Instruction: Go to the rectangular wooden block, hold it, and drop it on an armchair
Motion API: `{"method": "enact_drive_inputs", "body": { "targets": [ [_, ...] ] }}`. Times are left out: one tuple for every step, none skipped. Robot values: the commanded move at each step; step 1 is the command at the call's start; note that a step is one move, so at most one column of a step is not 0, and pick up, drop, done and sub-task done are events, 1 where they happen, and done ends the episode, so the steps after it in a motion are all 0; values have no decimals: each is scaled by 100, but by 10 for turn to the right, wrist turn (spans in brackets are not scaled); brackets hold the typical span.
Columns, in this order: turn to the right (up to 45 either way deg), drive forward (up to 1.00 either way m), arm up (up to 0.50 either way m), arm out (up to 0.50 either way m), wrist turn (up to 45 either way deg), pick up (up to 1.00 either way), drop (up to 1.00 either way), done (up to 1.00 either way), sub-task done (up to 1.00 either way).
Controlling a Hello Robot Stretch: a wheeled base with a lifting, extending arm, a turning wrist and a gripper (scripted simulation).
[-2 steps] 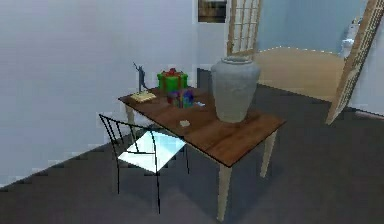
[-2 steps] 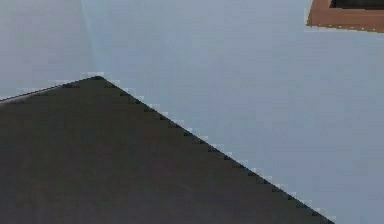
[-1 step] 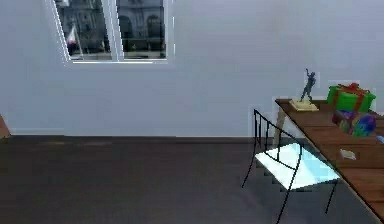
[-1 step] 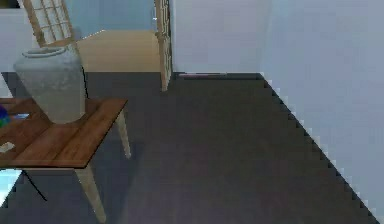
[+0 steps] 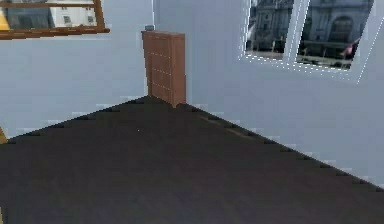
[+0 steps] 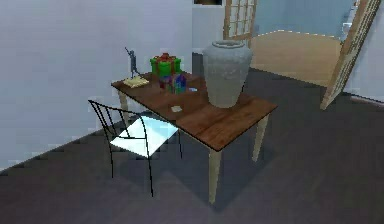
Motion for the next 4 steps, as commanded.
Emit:
{"method": "enact_drive_inputs", "body": {
  "targets": [
    [-60,0,0,0,0,0,0,0,0],
    [0,60,0,0,0,0,0,0,0],
    [-390,0,0,0,0,0,0,0,0],
    [0,100,0,0,0,0,0,0,0]
  ]
}}
